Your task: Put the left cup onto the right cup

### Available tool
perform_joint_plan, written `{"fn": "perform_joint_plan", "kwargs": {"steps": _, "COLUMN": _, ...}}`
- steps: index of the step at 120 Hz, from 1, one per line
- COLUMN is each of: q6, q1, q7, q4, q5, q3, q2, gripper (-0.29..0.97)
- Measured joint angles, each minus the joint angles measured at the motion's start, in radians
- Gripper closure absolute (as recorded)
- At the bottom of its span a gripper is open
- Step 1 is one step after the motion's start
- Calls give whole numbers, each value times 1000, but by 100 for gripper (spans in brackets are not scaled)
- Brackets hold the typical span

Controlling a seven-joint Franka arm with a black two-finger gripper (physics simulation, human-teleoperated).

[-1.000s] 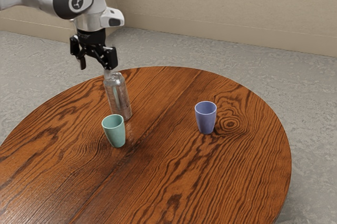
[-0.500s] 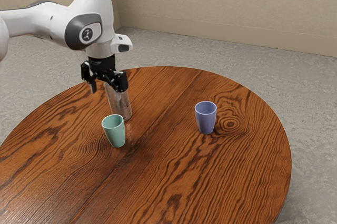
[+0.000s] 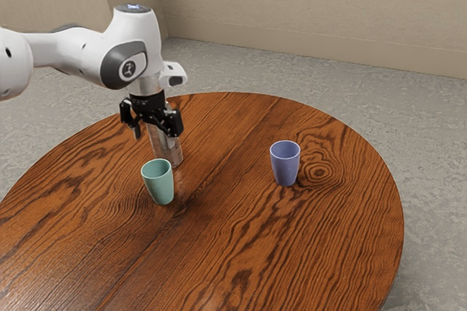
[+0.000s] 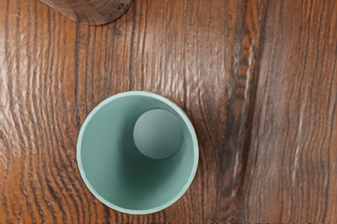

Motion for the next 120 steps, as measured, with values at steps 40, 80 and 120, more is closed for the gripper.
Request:
{"fn": "perform_joint_plan", "kwargs": {"steps": 40, "q6": 66, "q1": 0, "q7": -20, "q4": -75, "q5": -6, "q3": -7, "q2": -9, "gripper": 0}}
{"fn": "perform_joint_plan", "kwargs": {"steps": 80, "q6": 131, "q1": 1, "q7": -32, "q4": -31, "q5": -2, "q3": -20, "q2": 63, "gripper": 0}}
{"fn": "perform_joint_plan", "kwargs": {"steps": 120, "q6": 143, "q1": 2, "q7": -29, "q4": -13, "q5": -4, "q3": -19, "q2": 80, "gripper": 0}}
